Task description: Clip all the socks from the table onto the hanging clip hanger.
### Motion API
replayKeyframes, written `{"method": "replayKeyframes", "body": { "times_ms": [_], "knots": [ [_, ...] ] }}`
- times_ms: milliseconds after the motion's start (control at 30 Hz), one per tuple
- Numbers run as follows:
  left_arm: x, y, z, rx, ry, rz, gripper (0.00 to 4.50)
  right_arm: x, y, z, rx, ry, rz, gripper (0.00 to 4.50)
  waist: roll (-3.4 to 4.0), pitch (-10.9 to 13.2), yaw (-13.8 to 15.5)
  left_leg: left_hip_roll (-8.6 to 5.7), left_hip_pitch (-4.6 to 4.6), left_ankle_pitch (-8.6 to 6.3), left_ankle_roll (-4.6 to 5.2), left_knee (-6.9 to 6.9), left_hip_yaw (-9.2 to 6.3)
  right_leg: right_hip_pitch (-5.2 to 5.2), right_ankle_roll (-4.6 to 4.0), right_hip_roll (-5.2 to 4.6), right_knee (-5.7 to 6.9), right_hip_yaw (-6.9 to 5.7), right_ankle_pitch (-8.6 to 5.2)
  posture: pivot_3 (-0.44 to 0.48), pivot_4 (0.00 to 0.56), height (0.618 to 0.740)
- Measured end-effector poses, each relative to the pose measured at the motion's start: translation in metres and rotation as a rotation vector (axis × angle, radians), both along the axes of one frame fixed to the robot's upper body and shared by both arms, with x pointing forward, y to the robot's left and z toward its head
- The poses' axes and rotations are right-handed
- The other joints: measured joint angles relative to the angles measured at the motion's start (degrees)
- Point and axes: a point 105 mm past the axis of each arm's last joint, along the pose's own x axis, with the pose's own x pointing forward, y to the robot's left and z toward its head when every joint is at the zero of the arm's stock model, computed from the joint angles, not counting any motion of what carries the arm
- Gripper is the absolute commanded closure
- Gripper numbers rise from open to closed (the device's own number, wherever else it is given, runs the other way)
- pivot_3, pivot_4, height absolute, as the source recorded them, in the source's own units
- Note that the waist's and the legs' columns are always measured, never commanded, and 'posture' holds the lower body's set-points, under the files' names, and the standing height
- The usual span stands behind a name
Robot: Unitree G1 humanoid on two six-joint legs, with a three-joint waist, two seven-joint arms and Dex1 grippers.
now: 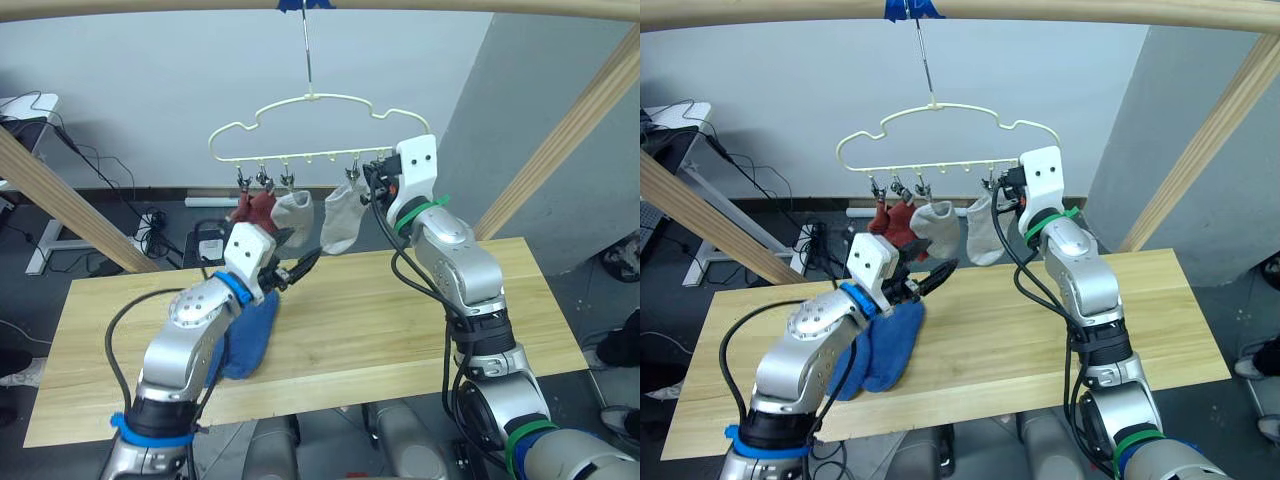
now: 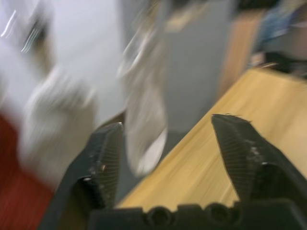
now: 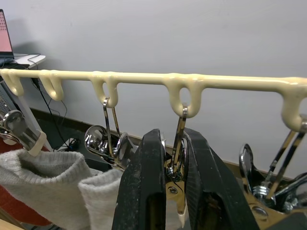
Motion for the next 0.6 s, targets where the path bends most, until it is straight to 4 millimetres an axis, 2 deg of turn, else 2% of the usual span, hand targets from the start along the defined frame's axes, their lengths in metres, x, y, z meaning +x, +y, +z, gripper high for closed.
{"method": "replayKeyframes", "body": {
  "times_ms": [67, 167, 333, 467, 600],
  "knots": [
    [-0.004, 0.013, -0.025, 0.013, 0.084, 0.104, 0.00, 0.001, -0.002, 0.001, 0.002, -0.001, -0.005, 4.33, 0.00, 0.0, 0.0, 0.00, 0.00, 0.00, 0.00, 0.02, 0.00, 0.00, 0.00, 0.00, 0.02, 0.00, 0.00, -0.149, 0.272, 0.740],
    [-0.004, 0.031, -0.051, 0.010, 0.180, 0.241, 0.00, 0.001, -0.004, 0.000, 0.003, 0.003, -0.007, 4.33, 0.01, 0.0, 0.1, -0.01, 0.02, 0.00, 0.00, 0.08, -0.04, 0.00, 0.01, 0.00, 0.16, -0.04, -0.01, -0.152, 0.279, 0.740],
    [-0.004, 0.040, -0.083, -0.035, 0.305, 0.364, 0.00, 0.001, -0.002, -0.002, -0.003, 0.017, 0.008, 4.33, 0.01, 0.0, 0.1, -0.02, 0.07, 0.01, 0.01, 0.13, -0.01, 0.00, 0.17, 0.00, 0.29, -0.01, -0.11, -0.158, 0.284, 0.740],
    [-0.007, 0.042, -0.104, -0.055, 0.402, 0.418, 0.00, 0.001, -0.002, -0.003, -0.006, 0.023, 0.009, 4.33, 0.01, 0.0, 0.1, -0.01, 0.08, 0.01, 0.01, 0.12, -0.02, -0.03, 0.15, 0.02, 0.34, 0.00, -0.12, -0.163, 0.284, 0.740],
    [-0.004, 0.044, -0.104, -0.049, 0.411, 0.430, 0.00, 0.001, -0.002, -0.004, -0.009, 0.033, 0.010, 4.33, 0.01, 0.0, 0.0, -0.02, 0.10, 0.01, 0.01, 0.12, 0.00, -0.03, 0.16, 0.02, 0.39, 0.02, -0.12, -0.165, 0.282, 0.740]
  ]
}}
